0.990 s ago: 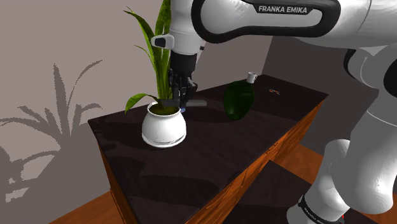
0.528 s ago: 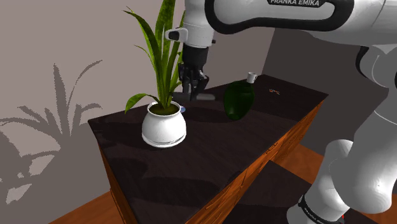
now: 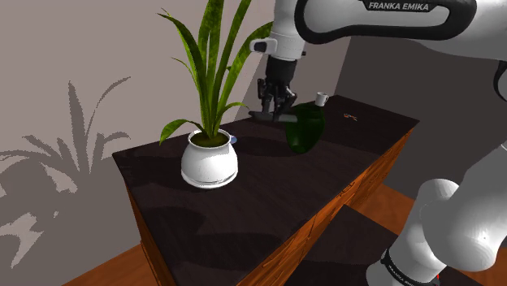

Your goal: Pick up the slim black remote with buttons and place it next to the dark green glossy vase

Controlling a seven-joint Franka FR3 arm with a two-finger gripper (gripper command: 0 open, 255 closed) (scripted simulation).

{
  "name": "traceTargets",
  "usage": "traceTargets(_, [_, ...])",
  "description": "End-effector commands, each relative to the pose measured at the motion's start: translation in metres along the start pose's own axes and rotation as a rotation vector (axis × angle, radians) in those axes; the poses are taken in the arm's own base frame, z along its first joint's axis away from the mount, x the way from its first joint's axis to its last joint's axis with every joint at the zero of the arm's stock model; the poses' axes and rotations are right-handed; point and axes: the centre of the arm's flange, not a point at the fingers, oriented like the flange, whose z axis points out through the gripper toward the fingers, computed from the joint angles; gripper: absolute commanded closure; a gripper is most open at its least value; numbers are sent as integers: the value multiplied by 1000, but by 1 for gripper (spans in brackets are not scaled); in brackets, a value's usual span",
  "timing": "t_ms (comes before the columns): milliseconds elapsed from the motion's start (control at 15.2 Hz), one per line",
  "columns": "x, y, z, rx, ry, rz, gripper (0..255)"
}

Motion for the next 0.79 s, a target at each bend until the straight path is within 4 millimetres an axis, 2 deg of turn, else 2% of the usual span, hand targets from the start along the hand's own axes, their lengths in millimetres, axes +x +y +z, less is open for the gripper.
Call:
traceTargets(0, [-29,2,0,0,1,-1,255])
traceTargets(726, [-174,1,-2,0,1,-1,255])
